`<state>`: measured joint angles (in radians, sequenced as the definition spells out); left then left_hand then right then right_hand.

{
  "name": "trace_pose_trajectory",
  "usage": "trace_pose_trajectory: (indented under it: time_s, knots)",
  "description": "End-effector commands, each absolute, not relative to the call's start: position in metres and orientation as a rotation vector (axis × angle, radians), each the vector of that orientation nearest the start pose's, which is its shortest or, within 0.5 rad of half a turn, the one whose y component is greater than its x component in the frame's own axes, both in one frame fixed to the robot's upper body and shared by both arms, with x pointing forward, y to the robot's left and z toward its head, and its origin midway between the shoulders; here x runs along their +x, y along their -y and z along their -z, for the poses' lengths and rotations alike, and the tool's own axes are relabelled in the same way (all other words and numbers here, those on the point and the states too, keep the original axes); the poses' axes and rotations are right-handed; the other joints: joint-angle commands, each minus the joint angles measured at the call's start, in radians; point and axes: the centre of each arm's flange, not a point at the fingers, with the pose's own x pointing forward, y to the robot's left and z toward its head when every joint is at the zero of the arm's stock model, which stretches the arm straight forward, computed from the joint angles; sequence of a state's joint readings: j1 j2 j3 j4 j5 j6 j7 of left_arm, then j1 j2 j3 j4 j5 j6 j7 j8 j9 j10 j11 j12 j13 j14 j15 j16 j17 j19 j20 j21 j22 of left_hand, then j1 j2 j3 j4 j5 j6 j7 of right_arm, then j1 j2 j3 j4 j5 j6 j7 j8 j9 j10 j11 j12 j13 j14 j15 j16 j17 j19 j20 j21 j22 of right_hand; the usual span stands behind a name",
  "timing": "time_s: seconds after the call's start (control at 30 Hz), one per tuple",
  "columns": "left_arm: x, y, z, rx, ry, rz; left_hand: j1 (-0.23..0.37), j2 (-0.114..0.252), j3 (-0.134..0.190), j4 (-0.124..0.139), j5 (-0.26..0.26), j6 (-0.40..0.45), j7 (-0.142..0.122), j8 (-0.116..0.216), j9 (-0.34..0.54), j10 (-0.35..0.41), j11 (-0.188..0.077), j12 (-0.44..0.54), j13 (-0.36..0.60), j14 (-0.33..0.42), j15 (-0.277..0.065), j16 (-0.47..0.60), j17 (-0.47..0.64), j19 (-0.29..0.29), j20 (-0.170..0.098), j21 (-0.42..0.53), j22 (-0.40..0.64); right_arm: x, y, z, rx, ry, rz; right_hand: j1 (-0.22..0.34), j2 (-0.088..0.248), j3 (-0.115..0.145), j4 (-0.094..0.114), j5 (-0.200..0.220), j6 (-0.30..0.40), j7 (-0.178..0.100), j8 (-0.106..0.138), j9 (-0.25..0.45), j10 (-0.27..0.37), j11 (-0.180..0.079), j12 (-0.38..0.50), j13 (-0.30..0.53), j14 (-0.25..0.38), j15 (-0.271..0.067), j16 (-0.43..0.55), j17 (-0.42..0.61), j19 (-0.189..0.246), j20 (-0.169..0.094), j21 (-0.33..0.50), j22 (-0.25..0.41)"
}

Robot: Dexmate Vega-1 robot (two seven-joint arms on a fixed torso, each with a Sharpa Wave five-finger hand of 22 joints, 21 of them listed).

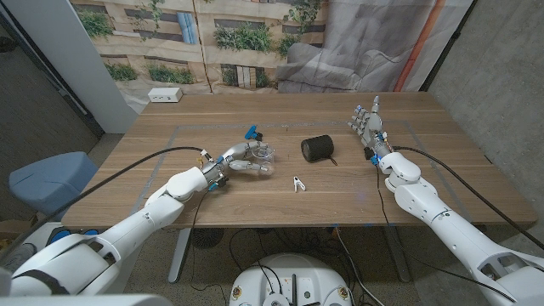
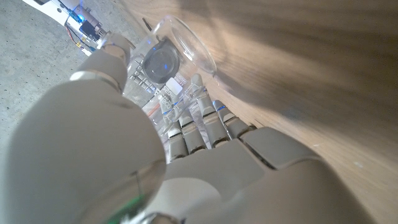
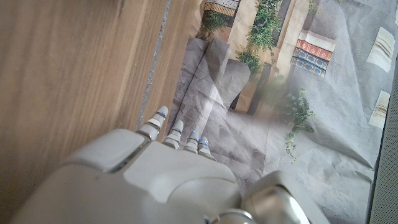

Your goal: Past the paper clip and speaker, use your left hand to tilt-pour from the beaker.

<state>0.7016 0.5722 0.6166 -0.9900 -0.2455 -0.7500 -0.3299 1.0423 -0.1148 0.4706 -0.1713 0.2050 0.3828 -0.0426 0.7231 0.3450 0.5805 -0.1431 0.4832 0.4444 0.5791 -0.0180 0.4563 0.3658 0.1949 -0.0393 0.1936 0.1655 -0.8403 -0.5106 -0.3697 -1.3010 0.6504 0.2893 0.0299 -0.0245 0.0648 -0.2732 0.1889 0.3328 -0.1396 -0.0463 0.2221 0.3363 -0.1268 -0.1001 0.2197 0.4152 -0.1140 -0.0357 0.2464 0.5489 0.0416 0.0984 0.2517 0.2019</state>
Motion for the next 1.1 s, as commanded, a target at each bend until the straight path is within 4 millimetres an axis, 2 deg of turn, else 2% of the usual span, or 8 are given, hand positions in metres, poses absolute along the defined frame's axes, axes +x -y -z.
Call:
trace_pose_trajectory:
  time_s: [0.03,0.5,0.87,1.1]
  knots:
    - [0.637,-0.243,0.057,0.663,0.761,0.589,0.083,0.102,-0.009,0.001,0.007,0.014,-0.002,0.013,0.009,0.067,-0.057,0.012,0.014,0.048,-0.211,0.013,0.017,0.011,-0.073,0.002,0.002,0.653,0.291,0.027,0.042,0.593,-0.207,0.003,0.087,-0.007,0.0,0.006,-0.007,-0.003,0.005,0.001,-0.009,0.003,0.006,0.005,-0.005,-0.02,0.003,0.006,0.001,0.006,0.007,0.005]
    - [0.629,-0.249,0.026,0.794,0.796,0.563,0.094,0.125,-0.03,0.003,0.018,0.013,0.004,0.042,0.024,0.063,-0.051,0.025,0.04,0.05,-0.205,0.025,0.044,0.015,-0.071,0.0,0.003,0.653,0.291,0.027,0.042,0.593,-0.207,0.003,0.087,-0.007,0.0,0.006,-0.007,-0.003,0.005,0.001,-0.009,0.003,0.006,0.005,-0.005,-0.02,0.003,0.006,0.001,0.006,0.007,0.005]
    - [0.622,-0.254,0.007,0.848,0.828,0.542,0.095,0.137,-0.028,0.004,0.026,0.023,0.002,0.061,0.031,0.078,-0.053,0.037,0.051,0.063,-0.203,0.017,0.041,0.024,-0.066,0.001,0.003,0.653,0.29,0.027,0.042,0.593,-0.207,0.003,0.087,-0.007,0.0,0.006,-0.007,-0.003,0.005,0.001,-0.009,0.003,0.006,0.005,-0.005,-0.02,0.003,0.006,0.001,0.006,0.007,0.005]
    - [0.612,-0.252,-0.012,0.963,0.862,0.541,0.096,0.141,-0.028,0.003,0.031,0.024,0.003,0.071,0.035,0.079,-0.051,0.041,0.058,0.069,-0.204,0.012,0.039,0.034,-0.062,0.003,0.003,0.653,0.29,0.027,0.042,0.593,-0.207,0.003,0.087,-0.007,0.0,0.006,-0.007,-0.003,0.005,0.001,-0.009,0.003,0.006,0.005,-0.005,-0.02,0.003,0.006,0.001,0.006,0.007,0.005]
